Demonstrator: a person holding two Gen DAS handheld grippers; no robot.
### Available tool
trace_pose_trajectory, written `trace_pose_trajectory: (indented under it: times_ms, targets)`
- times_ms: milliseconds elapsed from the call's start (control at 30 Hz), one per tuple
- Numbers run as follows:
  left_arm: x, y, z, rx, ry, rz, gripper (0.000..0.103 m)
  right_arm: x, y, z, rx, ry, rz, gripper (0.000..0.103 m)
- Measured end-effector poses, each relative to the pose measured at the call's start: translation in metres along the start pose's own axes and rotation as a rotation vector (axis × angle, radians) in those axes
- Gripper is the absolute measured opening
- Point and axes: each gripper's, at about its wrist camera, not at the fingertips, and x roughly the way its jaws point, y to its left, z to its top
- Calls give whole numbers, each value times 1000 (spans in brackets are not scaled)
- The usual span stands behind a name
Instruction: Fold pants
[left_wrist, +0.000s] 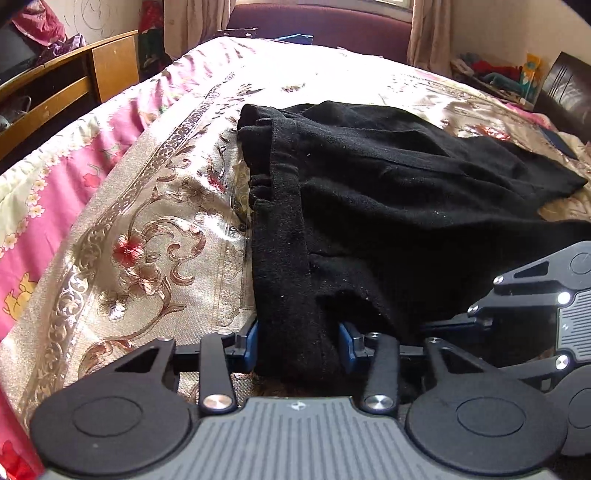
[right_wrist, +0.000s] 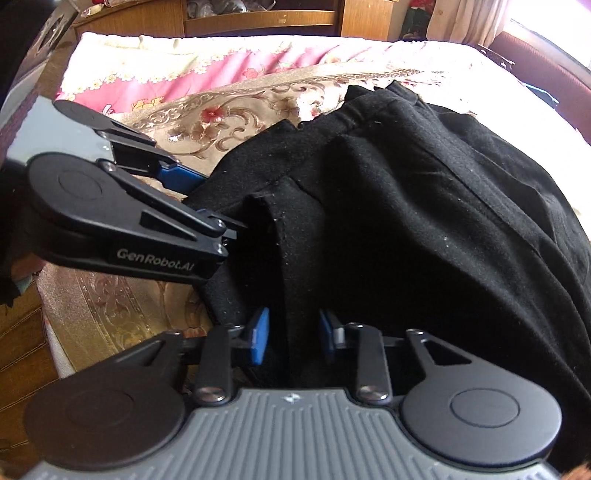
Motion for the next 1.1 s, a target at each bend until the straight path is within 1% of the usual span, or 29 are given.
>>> trace_pose_trajectory:
  times_ms: [33,100,133,167,200,267,300,367,400,467,533,567,633,700,767,800,867,900,933,1000,1100]
  targets:
    - [-3,4,0,-5,-3,-4,52,1,3,3,0,7,13,11]
    - [-11,9,-2,3,-3,15,52,2,10,6,7,12,27,10]
    - [-14,12,-4,11,-3,28,52,4,15,10,18,10,52,6]
    - [-15,13,-6,13,0,39,52,6,19,13,45,11,96,3]
    - [-15,15,-7,14,9,48,52,9,24,16,68,14,128,3]
    - [-14,15,-10,31,11,65,53,11,40,24,24,-1,101,3]
    - [-14,12,-11,36,11,72,53,11,42,27,28,-9,94,3]
    - [-16,9,-9,30,7,77,53,4,32,29,98,-7,130,3]
    - [-19,7,-7,30,-1,80,53,-4,24,25,128,-21,142,4]
    - [-26,3,-5,36,-10,88,54,-24,6,12,183,-56,133,5]
    - [-35,0,0,26,-24,94,54,-45,-22,-9,266,-61,106,5]
    - [-40,-3,1,31,-35,100,54,-55,-36,-20,319,-61,83,6]
    - [-51,-18,6,55,-71,98,54,-75,-71,-50,438,-50,16,12]
    - [-56,-36,11,81,-90,66,54,-96,-108,-84,572,-29,-70,17]
    - [-56,-59,14,131,-103,27,54,-123,-147,-129,727,-4,-174,18]
    - [-54,-77,16,165,-109,-2,55,-136,-163,-148,793,-1,-218,18]
    - [-47,-110,21,215,-112,-88,57,-171,-196,-196,944,-13,-330,20]
    - [-42,-126,23,229,-105,-146,57,-184,-207,-214,1000,-22,-374,25]
    - [-35,-149,25,256,-95,-211,58,-199,-221,-237,1070,-37,-431,34]
    - [-23,-186,26,310,-86,-289,58,-223,-241,-272,1174,-74,-504,43]
    - [-5,-248,24,394,-48,-418,58,-249,-263,-310,1313,-161,-588,43]
